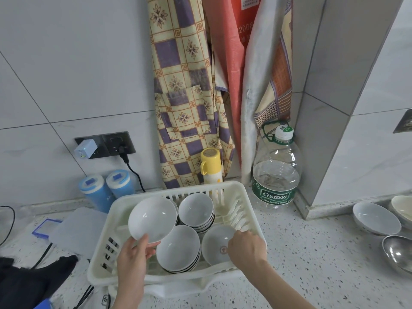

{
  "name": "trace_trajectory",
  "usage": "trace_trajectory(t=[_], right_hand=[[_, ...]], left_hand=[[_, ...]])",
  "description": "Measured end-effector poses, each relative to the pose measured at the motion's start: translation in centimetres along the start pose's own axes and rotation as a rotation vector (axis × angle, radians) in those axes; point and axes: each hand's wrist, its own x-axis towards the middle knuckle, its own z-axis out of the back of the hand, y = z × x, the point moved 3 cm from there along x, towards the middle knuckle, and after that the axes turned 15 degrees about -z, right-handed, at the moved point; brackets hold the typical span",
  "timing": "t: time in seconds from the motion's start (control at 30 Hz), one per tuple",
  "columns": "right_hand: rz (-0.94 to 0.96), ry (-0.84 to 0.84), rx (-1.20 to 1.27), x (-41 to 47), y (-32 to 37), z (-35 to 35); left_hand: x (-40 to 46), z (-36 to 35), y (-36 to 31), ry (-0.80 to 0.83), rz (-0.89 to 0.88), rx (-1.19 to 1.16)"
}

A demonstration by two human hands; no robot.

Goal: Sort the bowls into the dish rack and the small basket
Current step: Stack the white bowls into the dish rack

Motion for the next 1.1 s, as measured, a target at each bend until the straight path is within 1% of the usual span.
trace_trajectory(t=[0.1, 0.2, 0.33, 0.43, 0.5, 0.6, 0.67, 0.73, 0.8, 1.03, 1.1], right_hand=[[0.003, 0.037, -0.024, 0.1, 0.1, 0.1], [-0.005, 0.028, -0.008, 0.0, 0.1, 0.2], [-0.051, -0.107, 0.259, -0.5, -0.5, 0.2], [0.021, -0.190, 0.434, -1.0, -1.1, 0.3], [0.082, -0.143, 0.585, -1.0, -1.7, 0.6], [0.087, 0.063, 0.910, -0.8, -2.5, 1.3], [0.074, 0.141, 1.052, -0.9, -3.0, 1.6], [0.085, 0.150, 1.081, -1.0, -3.3, 1.8], [0.078, 0.123, 1.046, -1.0, -3.4, 1.8], [-0.011, 0.011, 0.848, -0.4, -3.2, 1.3], [-0.054, 0.006, 0.840, -0.3, -3.0, 1.1]], left_hand=[[0.1, 0.0, 0.0, 0.053, 0.000, 0.010], [0.3, 0.1, 0.2, 0.101, 0.016, 0.036], [0.4, 0.1, 0.5, 0.196, 0.042, 0.076], [0.2, -0.5, 0.2, 0.307, 0.066, 0.101], [-0.5, -1.3, 0.0, 0.367, 0.101, 0.079], [-2.5, -3.4, 0.2, 0.416, 0.151, 0.036], [-4.1, -5.4, 0.6, 0.434, 0.206, 0.006], [-5.4, -7.3, 1.0, 0.435, 0.250, -0.012], [-6.3, -8.7, 1.2, 0.434, 0.249, -0.013], [-6.8, -9.6, 0.8, 0.452, 0.153, 0.075], [-7.0, -9.5, 0.8, 0.448, 0.118, 0.120]])
